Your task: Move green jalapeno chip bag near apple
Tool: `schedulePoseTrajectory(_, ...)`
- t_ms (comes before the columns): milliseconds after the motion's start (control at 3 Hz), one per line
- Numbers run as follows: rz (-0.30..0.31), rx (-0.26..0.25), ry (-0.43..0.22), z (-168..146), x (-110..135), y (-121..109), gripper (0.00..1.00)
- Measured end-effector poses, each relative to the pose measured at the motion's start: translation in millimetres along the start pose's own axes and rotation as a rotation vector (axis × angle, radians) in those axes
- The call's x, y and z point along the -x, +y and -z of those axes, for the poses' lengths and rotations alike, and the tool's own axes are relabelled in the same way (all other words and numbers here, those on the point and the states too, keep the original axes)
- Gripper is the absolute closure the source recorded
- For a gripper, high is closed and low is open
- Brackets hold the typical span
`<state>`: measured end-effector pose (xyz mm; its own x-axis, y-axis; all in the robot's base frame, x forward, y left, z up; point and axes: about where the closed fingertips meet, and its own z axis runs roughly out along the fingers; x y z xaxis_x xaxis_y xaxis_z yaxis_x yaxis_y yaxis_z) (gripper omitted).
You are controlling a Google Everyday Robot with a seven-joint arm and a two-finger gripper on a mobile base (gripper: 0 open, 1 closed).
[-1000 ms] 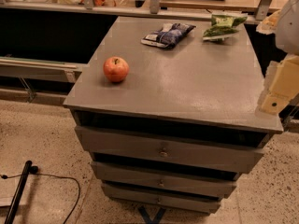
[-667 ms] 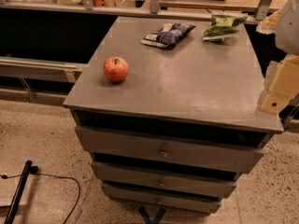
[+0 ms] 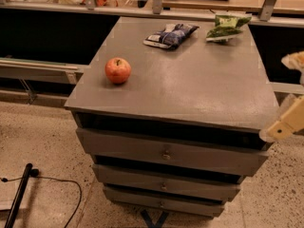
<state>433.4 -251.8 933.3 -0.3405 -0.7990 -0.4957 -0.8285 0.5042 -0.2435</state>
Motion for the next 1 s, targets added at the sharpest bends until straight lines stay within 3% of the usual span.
schedulePoseTrajectory(333,-0.139,-0.075,-0.167,-10,-32,-10,0.00)
schedulePoseTrajectory(667,-0.227,-0.205,-0.327,-3,-50,-31,0.00)
schedulePoseTrajectory(1000,-0.311,-0.317,-0.483,11,-50,-53,0.00)
